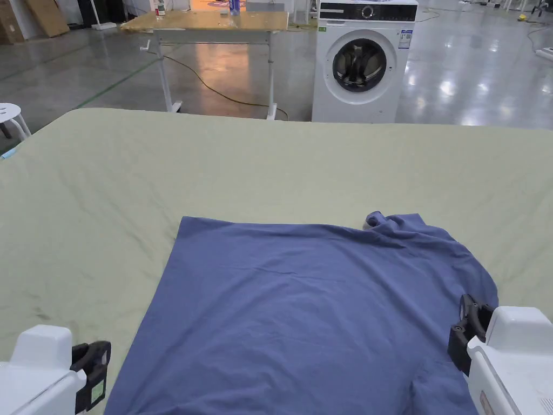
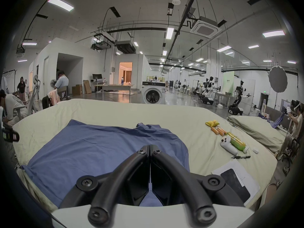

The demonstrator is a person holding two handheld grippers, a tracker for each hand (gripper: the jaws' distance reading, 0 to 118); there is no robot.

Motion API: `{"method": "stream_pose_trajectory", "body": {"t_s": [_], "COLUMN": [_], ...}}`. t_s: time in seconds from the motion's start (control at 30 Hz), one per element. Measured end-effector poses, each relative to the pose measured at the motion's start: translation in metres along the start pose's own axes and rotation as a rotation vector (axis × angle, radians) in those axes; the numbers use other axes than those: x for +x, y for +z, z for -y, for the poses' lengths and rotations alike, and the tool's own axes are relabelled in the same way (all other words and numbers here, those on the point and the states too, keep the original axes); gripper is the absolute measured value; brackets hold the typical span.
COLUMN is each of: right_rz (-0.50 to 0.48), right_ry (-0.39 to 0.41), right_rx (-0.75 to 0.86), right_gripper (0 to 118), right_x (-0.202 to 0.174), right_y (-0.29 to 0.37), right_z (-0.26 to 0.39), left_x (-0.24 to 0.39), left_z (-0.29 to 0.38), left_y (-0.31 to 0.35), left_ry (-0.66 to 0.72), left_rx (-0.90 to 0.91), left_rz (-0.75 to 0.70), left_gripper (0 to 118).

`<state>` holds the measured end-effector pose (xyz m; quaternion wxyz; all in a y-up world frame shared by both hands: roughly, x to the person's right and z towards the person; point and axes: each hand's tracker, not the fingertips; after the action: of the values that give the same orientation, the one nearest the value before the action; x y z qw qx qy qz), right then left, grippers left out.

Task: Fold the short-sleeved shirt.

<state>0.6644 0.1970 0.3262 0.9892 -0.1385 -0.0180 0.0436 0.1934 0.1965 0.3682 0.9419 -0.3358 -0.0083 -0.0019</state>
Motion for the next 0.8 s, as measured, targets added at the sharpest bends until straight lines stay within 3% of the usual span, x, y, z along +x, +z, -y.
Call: {"method": "stream_pose_trajectory", "body": {"t_s": [0.1,0.13,0.23,0.27,0.43,0.5,0.6,0.7,0.73,0.8], "right_rz": [-0.007,-0.009,-0.012,-0.012,-0.001,0.006,0.025,0.046,0.051,0.054], "right_ry": [0.000,0.004,0.010,0.011,0.020,0.026,0.028,0.036,0.038,0.033], "right_rx": [-0.017,-0.025,-0.039,-0.042,-0.060,-0.074,-0.092,-0.117,-0.132,-0.152], "right_gripper": [0,0,0,0,0,0,0,0,0,0], "right_x": [-0.001,-0.001,-0.002,-0.001,0.005,0.009,0.019,0.031,0.036,0.048], "right_y": [-0.003,-0.004,-0.005,-0.005,-0.004,-0.002,0.002,0.006,0.007,0.012], "right_z": [0.004,0.006,0.009,0.010,0.015,0.016,0.019,0.022,0.023,0.025], "left_x": [-0.008,-0.007,-0.005,-0.002,0.010,0.021,0.026,0.028,0.029,0.025], "left_z": [0.012,0.014,0.022,0.023,0.038,0.038,0.032,0.029,0.028,0.027], "left_y": [-0.008,-0.011,-0.030,-0.037,-0.073,-0.072,-0.066,-0.063,-0.063,-0.060], "left_ry": [0.020,0.029,0.088,0.110,0.080,0.046,0.024,-0.007,-0.011,-0.010], "left_rx": [-0.109,-0.142,-0.257,-0.292,-0.433,-0.387,-0.401,-0.393,-0.394,-0.392], "left_rz": [0.038,0.042,0.027,0.007,-0.077,-0.104,-0.074,-0.039,-0.032,-0.020], "left_gripper": [2,9,66,71,67,63,29,17,5,0]}}
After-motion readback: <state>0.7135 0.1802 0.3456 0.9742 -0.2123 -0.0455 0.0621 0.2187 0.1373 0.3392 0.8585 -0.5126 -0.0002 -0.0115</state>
